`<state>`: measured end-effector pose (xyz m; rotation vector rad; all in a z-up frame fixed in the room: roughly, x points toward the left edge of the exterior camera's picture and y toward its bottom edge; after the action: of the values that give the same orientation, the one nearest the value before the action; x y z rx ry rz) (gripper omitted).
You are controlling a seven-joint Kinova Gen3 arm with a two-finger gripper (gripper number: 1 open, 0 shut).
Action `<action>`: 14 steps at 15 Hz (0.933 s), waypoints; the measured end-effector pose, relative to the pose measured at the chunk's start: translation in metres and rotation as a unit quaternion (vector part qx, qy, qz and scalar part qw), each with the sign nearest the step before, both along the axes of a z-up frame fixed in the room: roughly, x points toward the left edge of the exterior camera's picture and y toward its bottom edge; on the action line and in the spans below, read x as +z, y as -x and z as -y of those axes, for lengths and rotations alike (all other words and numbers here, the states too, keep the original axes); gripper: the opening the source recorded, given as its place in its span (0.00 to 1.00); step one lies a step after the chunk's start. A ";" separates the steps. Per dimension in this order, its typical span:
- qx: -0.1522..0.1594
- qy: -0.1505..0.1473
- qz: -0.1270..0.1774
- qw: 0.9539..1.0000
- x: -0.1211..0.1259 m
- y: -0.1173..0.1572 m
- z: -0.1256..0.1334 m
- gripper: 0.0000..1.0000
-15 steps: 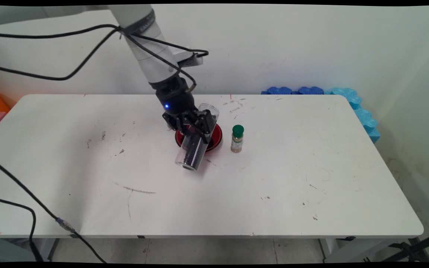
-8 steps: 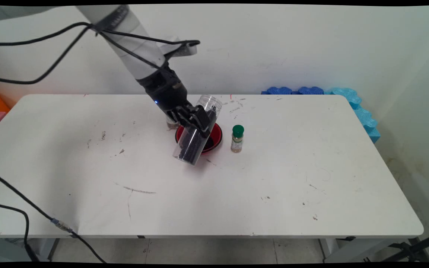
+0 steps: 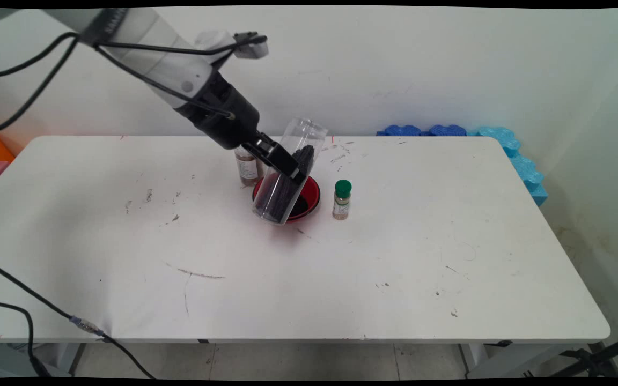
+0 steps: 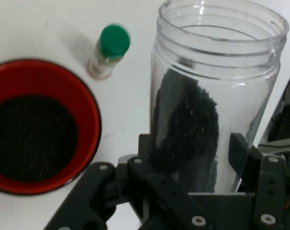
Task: Pour the black seasoning powder in the red bowl
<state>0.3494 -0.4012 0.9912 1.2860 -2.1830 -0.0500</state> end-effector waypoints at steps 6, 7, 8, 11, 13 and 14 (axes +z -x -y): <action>-0.065 0.097 -0.034 0.993 0.019 -0.007 -0.032 0.00; -0.076 0.113 -0.041 0.990 0.022 -0.008 -0.038 0.00; -0.085 0.127 -0.047 0.987 0.024 -0.009 -0.043 0.00; -0.110 0.170 -0.066 0.977 0.032 -0.012 -0.057 0.00; -0.123 0.197 -0.080 0.969 0.035 -0.016 -0.064 0.00; -0.127 0.207 -0.086 0.966 0.036 -0.019 -0.067 0.00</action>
<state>0.3681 -0.3344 1.0273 0.7382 -2.0548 0.1785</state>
